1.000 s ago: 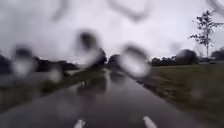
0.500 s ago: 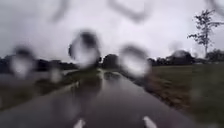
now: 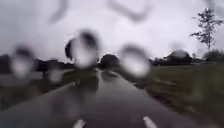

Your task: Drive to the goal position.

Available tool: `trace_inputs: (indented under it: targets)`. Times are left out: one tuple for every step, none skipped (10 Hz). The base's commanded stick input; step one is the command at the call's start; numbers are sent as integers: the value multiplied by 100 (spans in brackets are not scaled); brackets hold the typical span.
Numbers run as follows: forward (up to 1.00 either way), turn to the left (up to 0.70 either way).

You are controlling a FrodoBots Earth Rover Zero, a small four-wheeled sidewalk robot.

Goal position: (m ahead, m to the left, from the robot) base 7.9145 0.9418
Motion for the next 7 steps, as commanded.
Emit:
trace_inputs:
  targets:
    - [85,0]
    - [85,0]
    - [85,0]
    - [85,0]
    - [85,0]
    - [85,0]
    - [85,0]
